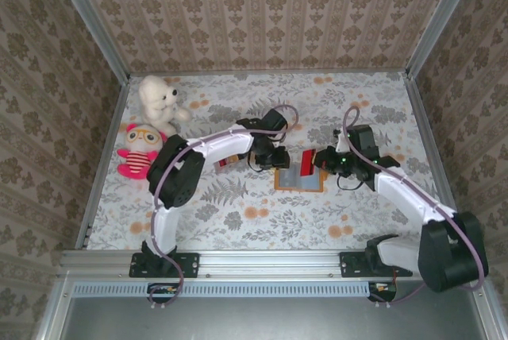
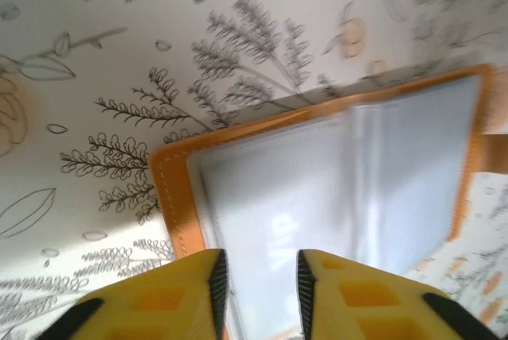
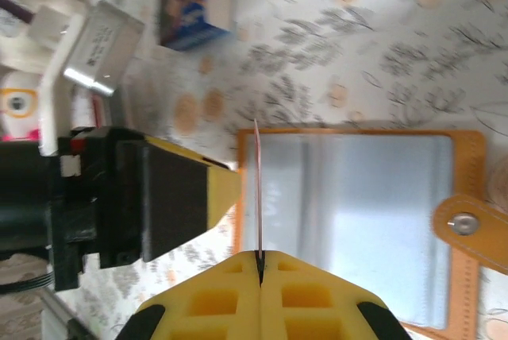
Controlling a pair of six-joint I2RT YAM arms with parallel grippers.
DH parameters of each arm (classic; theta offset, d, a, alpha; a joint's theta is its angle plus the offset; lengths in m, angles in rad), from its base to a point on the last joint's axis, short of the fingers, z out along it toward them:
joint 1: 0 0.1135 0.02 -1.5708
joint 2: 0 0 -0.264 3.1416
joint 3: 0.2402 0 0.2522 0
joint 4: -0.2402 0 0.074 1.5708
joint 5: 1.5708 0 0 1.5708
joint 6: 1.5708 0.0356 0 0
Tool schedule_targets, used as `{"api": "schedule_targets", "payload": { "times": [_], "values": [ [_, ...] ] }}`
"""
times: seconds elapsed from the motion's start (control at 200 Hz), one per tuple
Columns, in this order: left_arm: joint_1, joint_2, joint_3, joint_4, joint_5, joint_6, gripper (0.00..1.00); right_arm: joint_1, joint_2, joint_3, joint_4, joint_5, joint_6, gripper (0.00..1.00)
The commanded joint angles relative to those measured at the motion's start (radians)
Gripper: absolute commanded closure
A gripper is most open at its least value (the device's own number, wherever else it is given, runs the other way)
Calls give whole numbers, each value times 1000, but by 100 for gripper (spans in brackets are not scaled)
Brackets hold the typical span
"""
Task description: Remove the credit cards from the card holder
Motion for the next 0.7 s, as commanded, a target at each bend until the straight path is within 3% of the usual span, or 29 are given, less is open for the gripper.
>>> {"api": "schedule_targets", "payload": {
  "times": [0.0, 0.32, 0.49, 0.695],
  "values": [
    [11, -137, 30, -23, -21, 6, 60, -5, -62, 15, 33, -78, 12, 100],
    [93, -444, -207, 146, 2, -91, 39, 2, 28, 5, 424, -287, 268, 100],
    [129, -528, -317, 290, 151, -164, 25, 36, 120, 10, 699, -347, 455, 100],
    [148, -544, -367, 436, 314, -206, 21, 67, 241, 50, 916, -400, 609, 100]
  ]
}}
